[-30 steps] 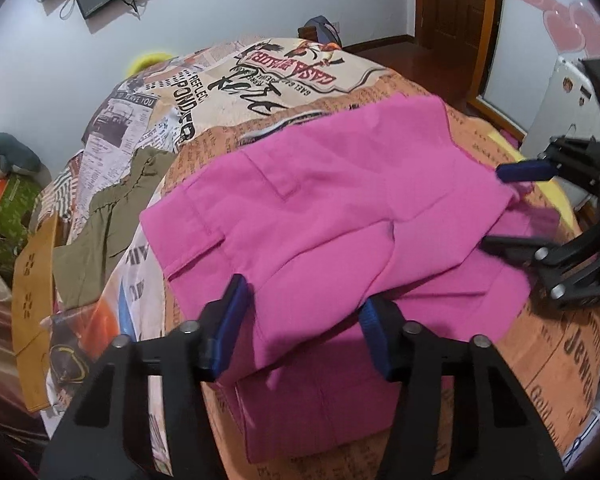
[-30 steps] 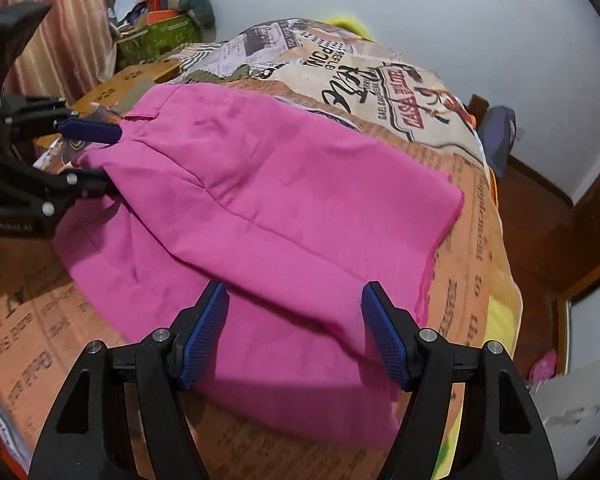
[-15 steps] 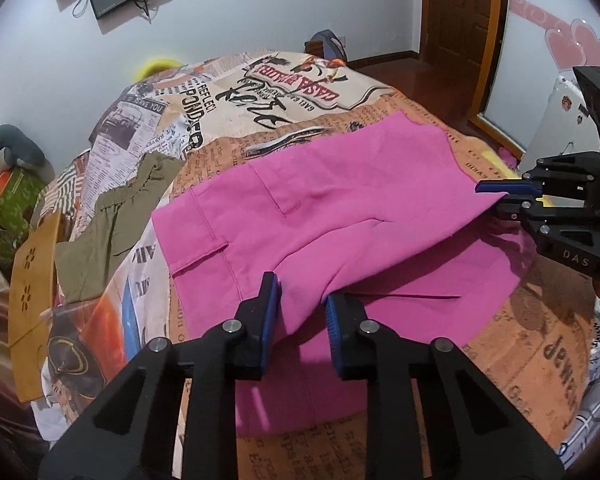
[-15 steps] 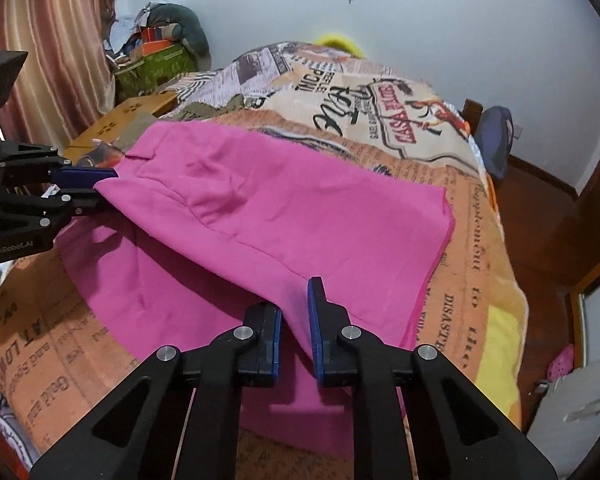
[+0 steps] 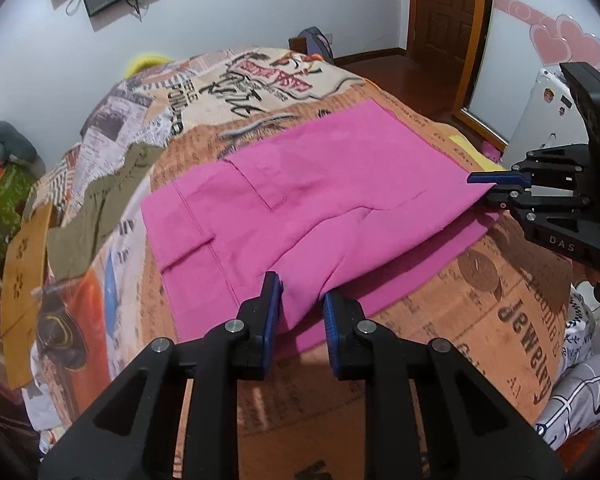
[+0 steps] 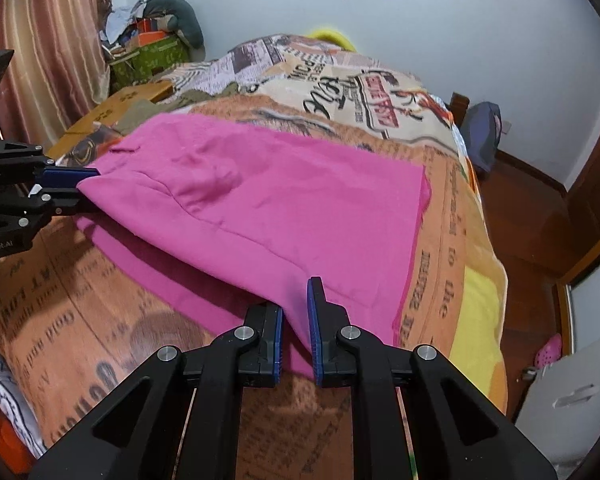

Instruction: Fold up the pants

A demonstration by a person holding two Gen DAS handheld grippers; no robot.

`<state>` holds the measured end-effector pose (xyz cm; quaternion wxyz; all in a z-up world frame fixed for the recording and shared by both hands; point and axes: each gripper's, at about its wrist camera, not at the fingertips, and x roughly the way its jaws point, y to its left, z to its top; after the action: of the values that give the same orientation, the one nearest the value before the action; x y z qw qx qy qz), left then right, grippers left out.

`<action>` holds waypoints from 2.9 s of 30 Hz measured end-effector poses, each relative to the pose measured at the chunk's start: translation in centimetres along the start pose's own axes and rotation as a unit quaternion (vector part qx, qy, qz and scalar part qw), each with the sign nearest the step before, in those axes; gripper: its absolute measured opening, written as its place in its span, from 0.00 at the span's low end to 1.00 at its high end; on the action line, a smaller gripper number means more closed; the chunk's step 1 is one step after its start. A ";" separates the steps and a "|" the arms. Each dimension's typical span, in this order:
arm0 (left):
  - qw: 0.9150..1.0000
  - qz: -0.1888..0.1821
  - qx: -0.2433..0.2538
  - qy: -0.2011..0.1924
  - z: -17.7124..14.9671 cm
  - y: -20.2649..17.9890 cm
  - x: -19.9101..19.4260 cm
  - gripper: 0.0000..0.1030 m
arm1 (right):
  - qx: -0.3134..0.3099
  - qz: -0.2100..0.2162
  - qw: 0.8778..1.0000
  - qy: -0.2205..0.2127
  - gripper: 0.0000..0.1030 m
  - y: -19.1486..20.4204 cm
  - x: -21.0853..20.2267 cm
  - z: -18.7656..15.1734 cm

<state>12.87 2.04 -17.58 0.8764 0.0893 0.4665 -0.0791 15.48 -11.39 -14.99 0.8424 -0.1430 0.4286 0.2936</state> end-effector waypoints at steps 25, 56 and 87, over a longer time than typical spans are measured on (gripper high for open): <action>0.995 -0.057 -0.061 -0.054 2.9 1.6 -4.0 0.20 | 0.072 0.094 0.992 -0.045 0.32 1.6 -3.6 3.3; 0.987 -0.070 -0.145 0.016 -4.2 5.8 -1.4 0.28 | 0.191 0.028 0.979 0.062 0.42 -5.4 0.4 -4.2; 0.976 -0.050 -0.209 0.036 5.4 17.0 8.7 0.36 | 0.142 -0.035 0.989 0.002 0.44 -10.7 5.4 6.5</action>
<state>25.74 16.81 -20.45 0.8530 -0.1168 0.5083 -0.0207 28.73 -14.63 -15.66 0.8633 -0.0378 0.4619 0.1998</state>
